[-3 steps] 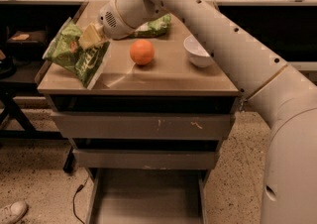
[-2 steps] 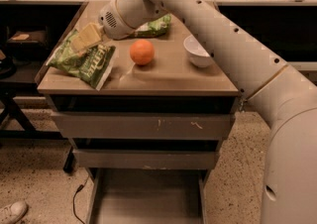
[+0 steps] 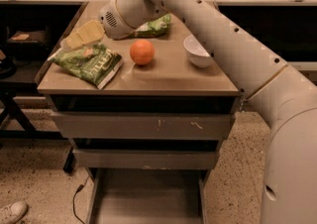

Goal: Pick green jalapeno chip bag from bottom drawer and place on counter

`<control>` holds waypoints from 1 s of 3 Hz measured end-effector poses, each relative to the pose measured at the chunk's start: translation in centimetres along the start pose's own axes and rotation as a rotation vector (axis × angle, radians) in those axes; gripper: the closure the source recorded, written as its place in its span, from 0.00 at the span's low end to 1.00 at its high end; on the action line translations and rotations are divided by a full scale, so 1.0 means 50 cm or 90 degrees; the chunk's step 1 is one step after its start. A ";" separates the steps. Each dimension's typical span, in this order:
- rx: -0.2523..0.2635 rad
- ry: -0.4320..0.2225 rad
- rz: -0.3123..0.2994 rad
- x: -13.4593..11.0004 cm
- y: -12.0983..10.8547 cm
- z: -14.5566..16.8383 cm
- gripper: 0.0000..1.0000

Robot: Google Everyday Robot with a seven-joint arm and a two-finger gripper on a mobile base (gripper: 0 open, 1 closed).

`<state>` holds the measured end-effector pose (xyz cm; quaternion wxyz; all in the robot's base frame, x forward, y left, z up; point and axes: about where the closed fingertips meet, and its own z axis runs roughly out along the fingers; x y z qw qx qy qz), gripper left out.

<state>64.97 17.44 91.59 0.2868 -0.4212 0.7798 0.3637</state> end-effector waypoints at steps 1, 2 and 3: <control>0.031 0.007 -0.038 -0.051 0.009 -0.055 0.00; 0.102 0.000 -0.071 -0.129 0.013 -0.185 0.00; 0.182 -0.015 -0.073 -0.168 0.010 -0.301 0.00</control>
Offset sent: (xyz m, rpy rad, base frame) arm 0.0238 -0.0922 0.1964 -0.1510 -0.2842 -0.1401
